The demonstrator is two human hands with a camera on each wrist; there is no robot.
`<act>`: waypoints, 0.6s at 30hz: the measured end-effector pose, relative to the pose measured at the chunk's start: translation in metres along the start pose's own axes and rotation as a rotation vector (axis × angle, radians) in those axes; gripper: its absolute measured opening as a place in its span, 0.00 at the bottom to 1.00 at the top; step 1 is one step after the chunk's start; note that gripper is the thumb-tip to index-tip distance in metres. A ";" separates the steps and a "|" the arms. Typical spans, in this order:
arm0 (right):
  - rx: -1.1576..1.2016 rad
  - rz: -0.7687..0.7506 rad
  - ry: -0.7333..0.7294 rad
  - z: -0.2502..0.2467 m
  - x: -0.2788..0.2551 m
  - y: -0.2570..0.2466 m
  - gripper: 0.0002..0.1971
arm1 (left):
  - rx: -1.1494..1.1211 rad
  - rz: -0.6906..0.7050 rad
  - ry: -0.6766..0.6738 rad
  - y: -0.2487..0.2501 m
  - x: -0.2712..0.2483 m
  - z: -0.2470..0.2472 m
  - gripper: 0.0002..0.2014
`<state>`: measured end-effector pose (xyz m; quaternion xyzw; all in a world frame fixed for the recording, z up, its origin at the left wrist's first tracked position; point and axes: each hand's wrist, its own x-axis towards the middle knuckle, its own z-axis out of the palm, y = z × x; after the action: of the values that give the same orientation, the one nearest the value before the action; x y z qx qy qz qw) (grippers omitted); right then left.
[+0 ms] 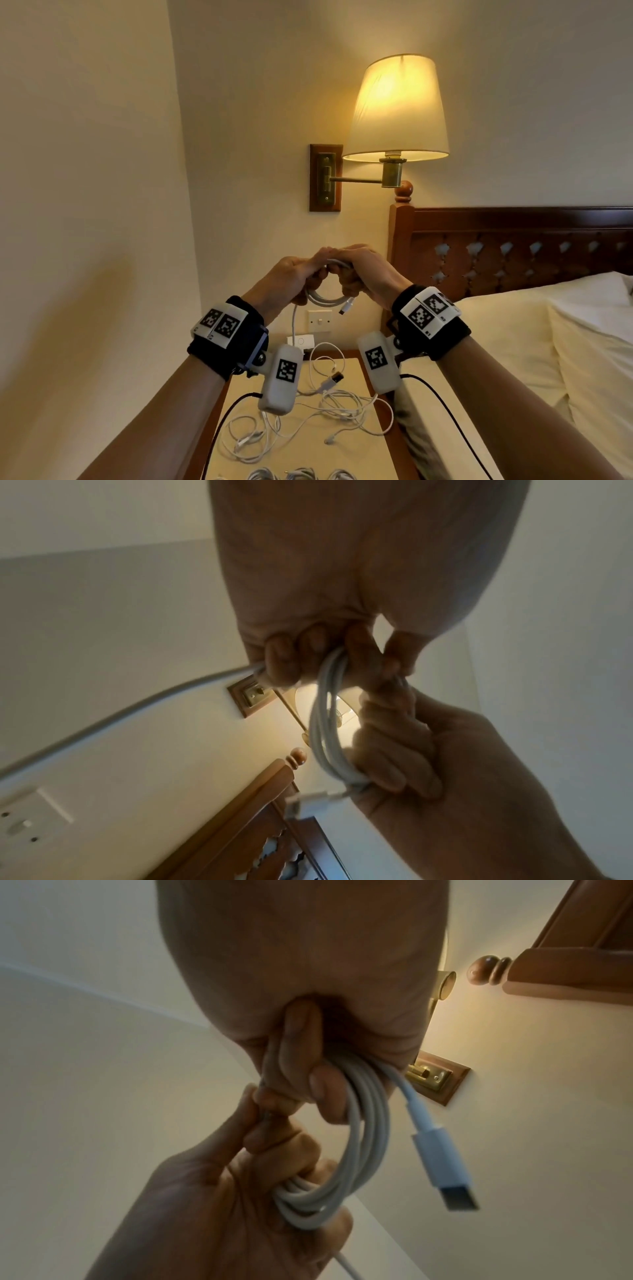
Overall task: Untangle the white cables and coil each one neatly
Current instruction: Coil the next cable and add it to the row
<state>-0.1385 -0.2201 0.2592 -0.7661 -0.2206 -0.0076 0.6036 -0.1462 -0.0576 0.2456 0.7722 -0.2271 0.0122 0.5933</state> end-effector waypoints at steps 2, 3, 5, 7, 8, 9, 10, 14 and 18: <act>0.038 0.000 -0.003 0.003 0.001 0.001 0.21 | 0.034 0.041 0.066 -0.001 0.001 0.003 0.22; 0.064 0.002 -0.016 0.004 0.001 0.001 0.21 | 0.056 0.066 0.108 -0.002 0.001 0.004 0.22; 0.096 -0.010 -0.040 0.004 0.000 0.001 0.20 | 0.092 0.109 0.192 -0.005 0.001 0.006 0.21; 0.028 -0.041 -0.011 0.004 0.000 0.004 0.19 | 0.100 0.123 0.261 -0.009 0.002 0.006 0.21; -0.027 -0.055 0.016 0.002 -0.001 0.006 0.18 | 0.111 0.127 0.289 -0.010 0.002 0.005 0.22; -0.068 -0.060 0.041 -0.001 -0.002 0.011 0.15 | 0.133 0.128 0.314 -0.011 0.003 0.004 0.22; -0.089 -0.056 0.059 -0.004 -0.003 0.015 0.13 | 0.159 0.134 0.336 -0.012 0.003 0.004 0.22; -0.198 -0.057 0.191 -0.010 -0.010 0.027 0.10 | 0.227 0.172 0.410 -0.018 0.006 0.005 0.22; -0.152 -0.041 0.294 -0.010 -0.015 0.025 0.08 | 0.276 0.190 0.482 -0.028 0.009 0.005 0.19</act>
<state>-0.1412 -0.2383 0.2350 -0.7957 -0.1442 -0.1485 0.5693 -0.1288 -0.0599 0.2210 0.7957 -0.1473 0.2817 0.5156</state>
